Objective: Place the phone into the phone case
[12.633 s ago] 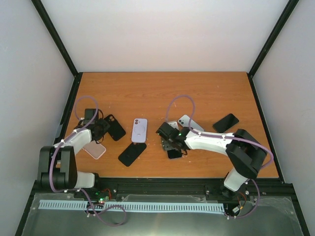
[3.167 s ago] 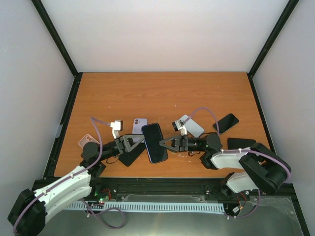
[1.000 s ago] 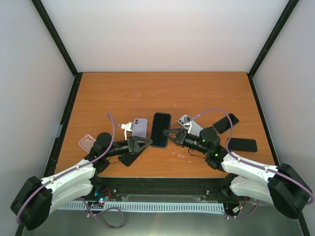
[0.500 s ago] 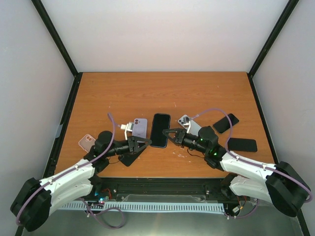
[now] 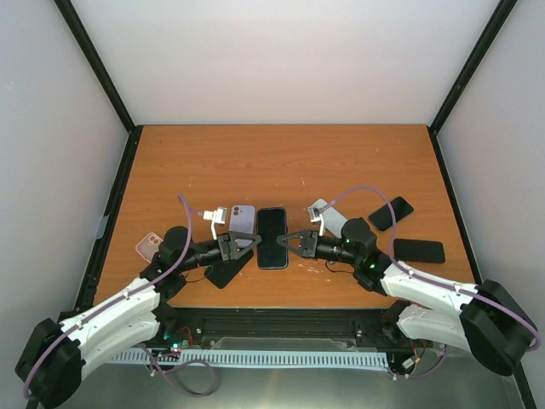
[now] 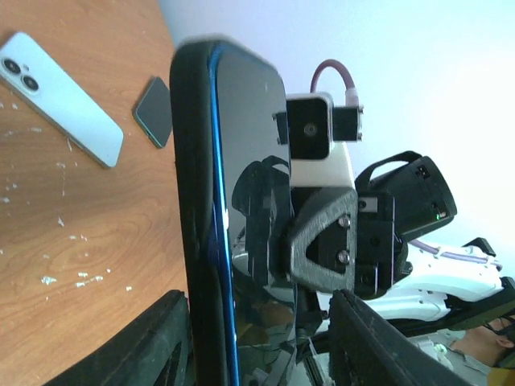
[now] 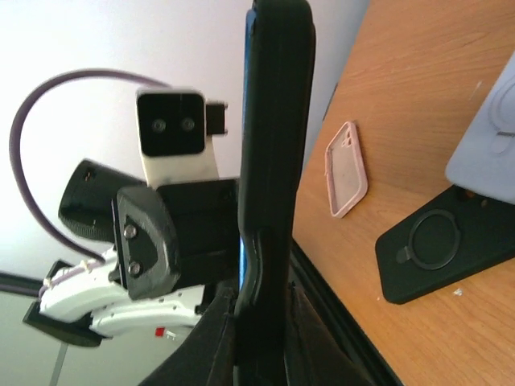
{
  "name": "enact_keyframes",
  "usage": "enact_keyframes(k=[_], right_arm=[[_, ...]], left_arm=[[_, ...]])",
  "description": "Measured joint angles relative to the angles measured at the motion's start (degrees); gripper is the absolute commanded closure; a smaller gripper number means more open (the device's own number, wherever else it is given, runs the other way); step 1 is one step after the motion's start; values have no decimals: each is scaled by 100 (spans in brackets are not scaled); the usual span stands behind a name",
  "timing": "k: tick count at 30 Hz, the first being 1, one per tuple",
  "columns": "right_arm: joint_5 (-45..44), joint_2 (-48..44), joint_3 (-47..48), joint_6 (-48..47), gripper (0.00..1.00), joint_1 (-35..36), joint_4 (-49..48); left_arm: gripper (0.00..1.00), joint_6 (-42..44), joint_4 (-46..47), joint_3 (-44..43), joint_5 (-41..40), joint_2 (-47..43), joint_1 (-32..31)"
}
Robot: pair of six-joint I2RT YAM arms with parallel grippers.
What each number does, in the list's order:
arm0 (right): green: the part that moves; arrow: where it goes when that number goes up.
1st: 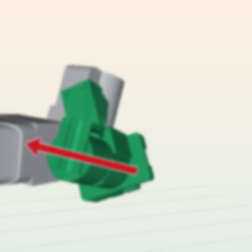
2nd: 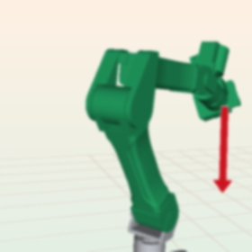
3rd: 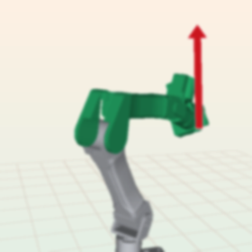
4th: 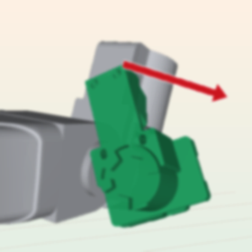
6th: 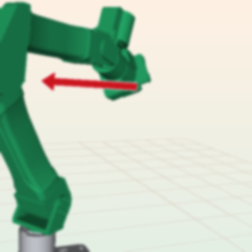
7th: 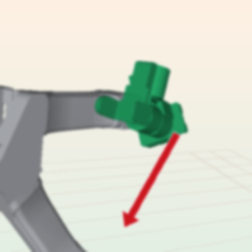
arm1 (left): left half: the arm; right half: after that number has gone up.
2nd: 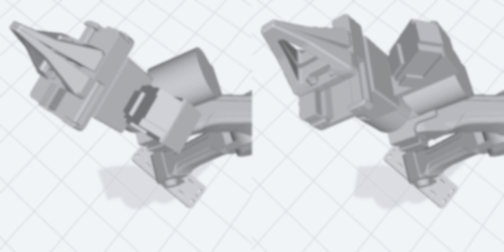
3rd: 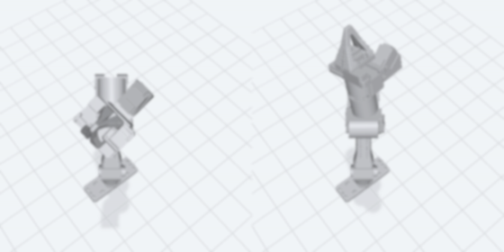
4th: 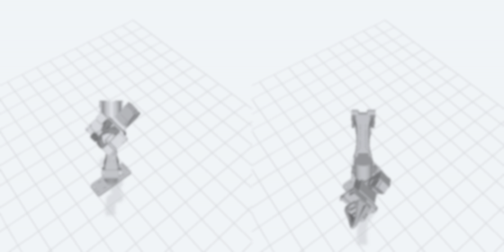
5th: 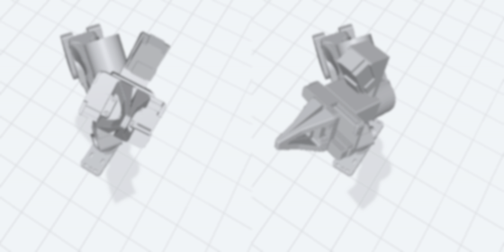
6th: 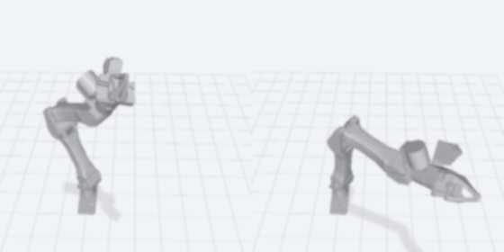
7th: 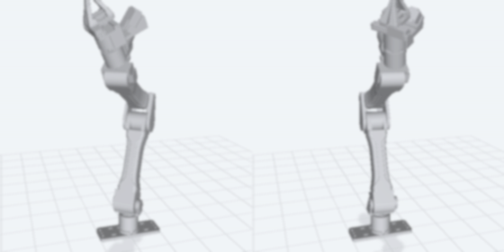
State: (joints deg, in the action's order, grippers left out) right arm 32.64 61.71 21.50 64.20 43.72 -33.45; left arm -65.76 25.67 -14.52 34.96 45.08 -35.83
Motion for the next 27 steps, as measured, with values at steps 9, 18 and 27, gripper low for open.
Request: enact_keyframes(k=[9, 18, 27], right_arm=[[586, -90, 55, -240, 86, 37, -66], [514, -243, 146, -518, 63, 44, 481], [-55, -837, 387, -728, 58, 74, 1263]], left_arm=[[90, 385, -144, -457, -267, 295, 0], [100, 442, -44, -557, -212, 400, 11], [100, 573, 83, -562, 192, 393, 13]])
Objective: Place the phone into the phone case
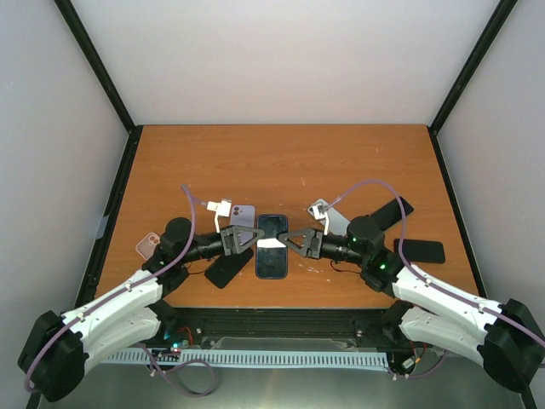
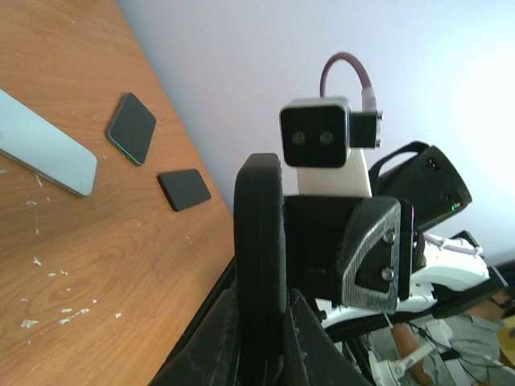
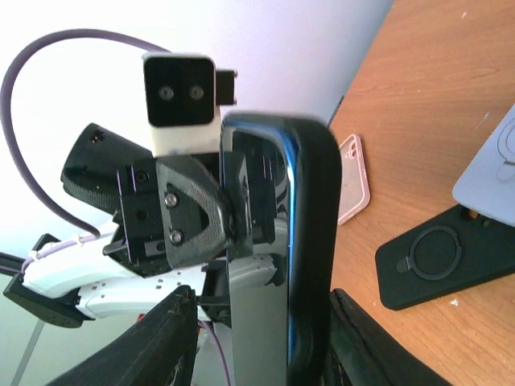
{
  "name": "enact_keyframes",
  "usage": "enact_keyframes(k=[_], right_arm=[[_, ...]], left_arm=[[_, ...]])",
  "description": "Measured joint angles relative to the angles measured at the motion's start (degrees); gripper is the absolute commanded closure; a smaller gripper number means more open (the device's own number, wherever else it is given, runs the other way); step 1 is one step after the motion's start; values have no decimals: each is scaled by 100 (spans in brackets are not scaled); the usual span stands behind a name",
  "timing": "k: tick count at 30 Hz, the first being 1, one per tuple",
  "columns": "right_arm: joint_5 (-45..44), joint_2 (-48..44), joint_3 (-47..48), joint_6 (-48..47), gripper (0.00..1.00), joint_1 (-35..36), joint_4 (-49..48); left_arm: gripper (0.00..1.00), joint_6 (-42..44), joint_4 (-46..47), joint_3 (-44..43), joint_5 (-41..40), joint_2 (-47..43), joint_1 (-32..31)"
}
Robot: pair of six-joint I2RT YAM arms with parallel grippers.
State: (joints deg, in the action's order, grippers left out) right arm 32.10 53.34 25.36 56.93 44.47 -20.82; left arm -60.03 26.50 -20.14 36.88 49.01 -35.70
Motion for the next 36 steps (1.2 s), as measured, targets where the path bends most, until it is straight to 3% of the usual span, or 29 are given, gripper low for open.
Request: enact_keyframes(k=[6, 14, 19, 20, 24, 27, 32, 36], right_arm=[[-313, -39, 63, 11, 61, -2, -39], [-610, -48, 63, 76, 96, -20, -17], [-710, -90, 63, 22, 97, -20, 153], [-723, -105, 63, 4, 96, -20, 192], [-750, -107, 96, -42, 62, -17, 358], [-678, -72, 118, -52, 45, -17, 452], [-367, -63, 44, -44, 31, -22, 363], [-68, -52, -175, 7, 33, -15, 210]], left_arm=[[100, 61, 0, 35, 391, 0, 0], [100, 131, 9, 68, 474, 4, -2], [100, 275, -393, -48, 308, -9, -2], [100, 291, -442, -68, 302, -4, -4], [100, 354, -603, -153, 291, 48, -13], [100, 332, -684, -157, 162, 85, -28], [100, 44, -527, -109, -26, 168, -28], [100, -101, -269, -107, -234, 160, -24]])
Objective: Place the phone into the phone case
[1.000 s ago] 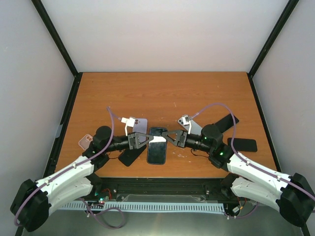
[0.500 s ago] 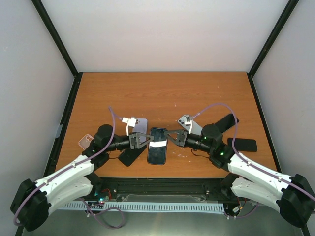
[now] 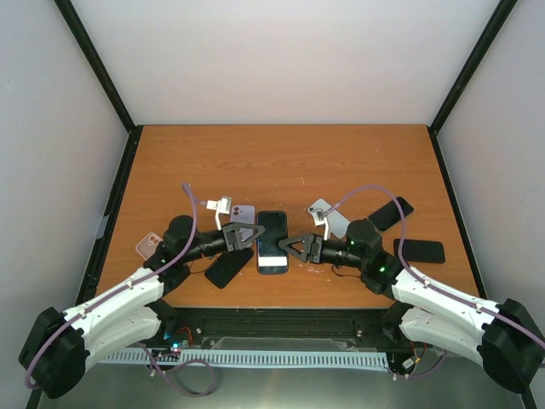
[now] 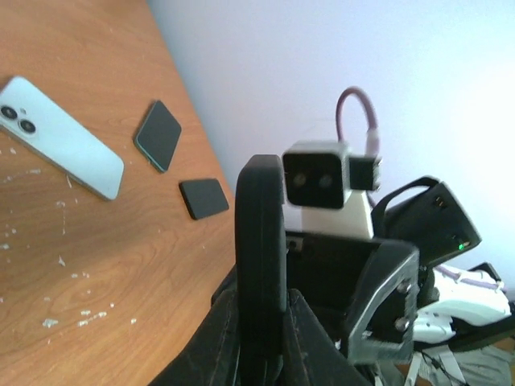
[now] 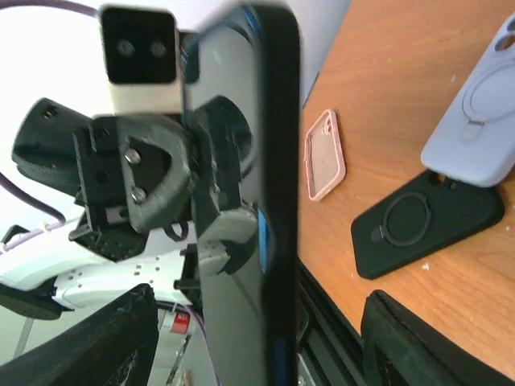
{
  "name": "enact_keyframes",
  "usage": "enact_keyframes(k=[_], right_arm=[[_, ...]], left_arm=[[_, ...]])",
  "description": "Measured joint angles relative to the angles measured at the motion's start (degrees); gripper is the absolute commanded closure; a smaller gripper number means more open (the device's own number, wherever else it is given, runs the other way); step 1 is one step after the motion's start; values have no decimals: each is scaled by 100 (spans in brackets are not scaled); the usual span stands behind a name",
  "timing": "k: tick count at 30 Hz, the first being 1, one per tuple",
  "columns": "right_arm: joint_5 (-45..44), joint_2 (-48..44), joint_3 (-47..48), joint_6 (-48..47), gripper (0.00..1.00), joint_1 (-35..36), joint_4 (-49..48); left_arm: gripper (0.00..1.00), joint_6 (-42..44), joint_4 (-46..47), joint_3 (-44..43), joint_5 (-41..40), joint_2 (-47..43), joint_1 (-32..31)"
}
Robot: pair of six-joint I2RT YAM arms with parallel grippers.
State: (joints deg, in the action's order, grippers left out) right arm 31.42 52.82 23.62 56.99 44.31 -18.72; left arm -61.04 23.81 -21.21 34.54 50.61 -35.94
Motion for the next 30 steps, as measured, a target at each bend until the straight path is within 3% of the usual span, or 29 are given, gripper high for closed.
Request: enact_keyframes(k=[2, 6, 14, 19, 25, 27, 30], right_arm=[[105, 42, -94, 26, 38, 9, -63], [286, 105, -302, 179, 61, 50, -289], [424, 186, -424, 400, 96, 79, -610], [444, 199, -452, 411, 97, 79, -710], [308, 190, -476, 527, 97, 116, -767], [109, 177, -496, 612, 97, 120, -719], [-256, 153, -518, 708, 97, 114, -623]], left_arm=[[100, -37, 79, 2, -146, -22, 0], [100, -116, 225, 17, -424, -46, 0], [100, -195, 278, 42, -723, -33, 17], [98, -271, 144, 35, -824, 13, 37], [53, -297, -59, 46, -857, -22, 37], [45, -326, -70, 87, -822, -37, 37], [41, -431, 31, 273, -678, -59, 37]])
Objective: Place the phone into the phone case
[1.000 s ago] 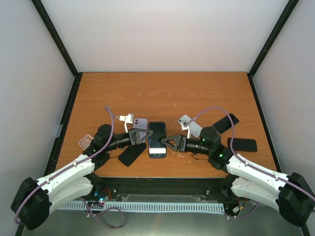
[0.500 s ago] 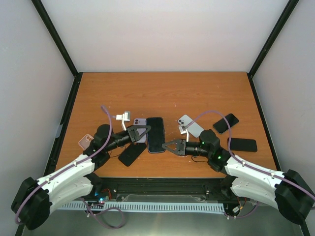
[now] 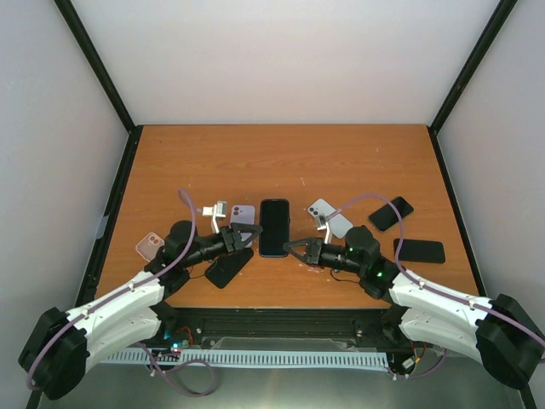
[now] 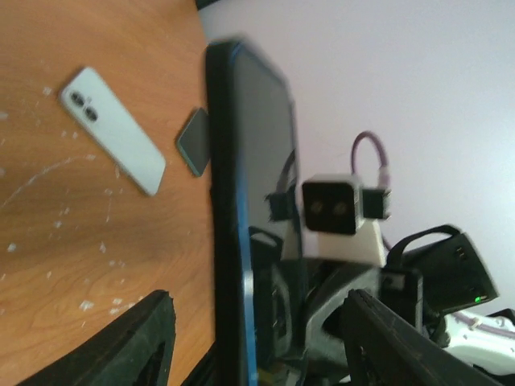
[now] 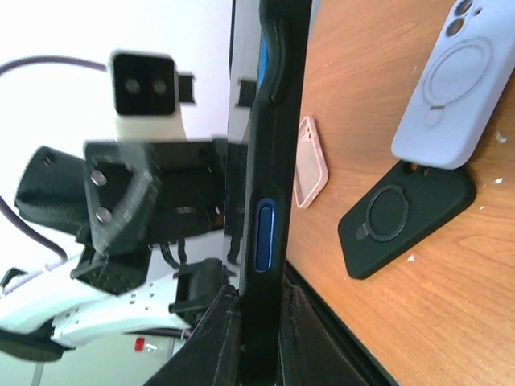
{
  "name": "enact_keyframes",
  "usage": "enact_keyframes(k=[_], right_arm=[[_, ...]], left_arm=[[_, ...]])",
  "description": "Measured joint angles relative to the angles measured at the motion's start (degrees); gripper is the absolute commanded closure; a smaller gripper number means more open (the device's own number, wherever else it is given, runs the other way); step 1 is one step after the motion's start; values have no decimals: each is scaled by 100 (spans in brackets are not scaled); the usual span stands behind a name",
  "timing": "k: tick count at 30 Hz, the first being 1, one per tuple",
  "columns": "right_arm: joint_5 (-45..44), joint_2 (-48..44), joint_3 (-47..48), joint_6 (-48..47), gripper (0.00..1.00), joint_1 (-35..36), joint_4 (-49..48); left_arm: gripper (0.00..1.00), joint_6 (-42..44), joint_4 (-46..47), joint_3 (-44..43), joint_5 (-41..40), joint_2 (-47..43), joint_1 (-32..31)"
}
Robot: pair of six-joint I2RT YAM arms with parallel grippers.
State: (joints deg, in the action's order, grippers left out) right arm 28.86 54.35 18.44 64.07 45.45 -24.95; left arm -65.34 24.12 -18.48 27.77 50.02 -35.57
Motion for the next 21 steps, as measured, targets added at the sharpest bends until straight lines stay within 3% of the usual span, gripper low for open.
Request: enact_keyframes(k=[4, 6, 15, 21], right_arm=[[-417, -4, 0, 50, 97, 0, 7], [-527, 55, 0, 74, 97, -4, -28], [-599, 525, 0, 223, 97, -4, -186], [-678, 544, 0, 221, 97, -33, -164]], left_arm=[[38, -192, 304, 428, 271, 105, 0], [41, -254, 398, 520, 437, 286, 0], [96, -229, 527, 417, 807, 874, 0], [100, -151, 295, 293, 719, 874, 11]])
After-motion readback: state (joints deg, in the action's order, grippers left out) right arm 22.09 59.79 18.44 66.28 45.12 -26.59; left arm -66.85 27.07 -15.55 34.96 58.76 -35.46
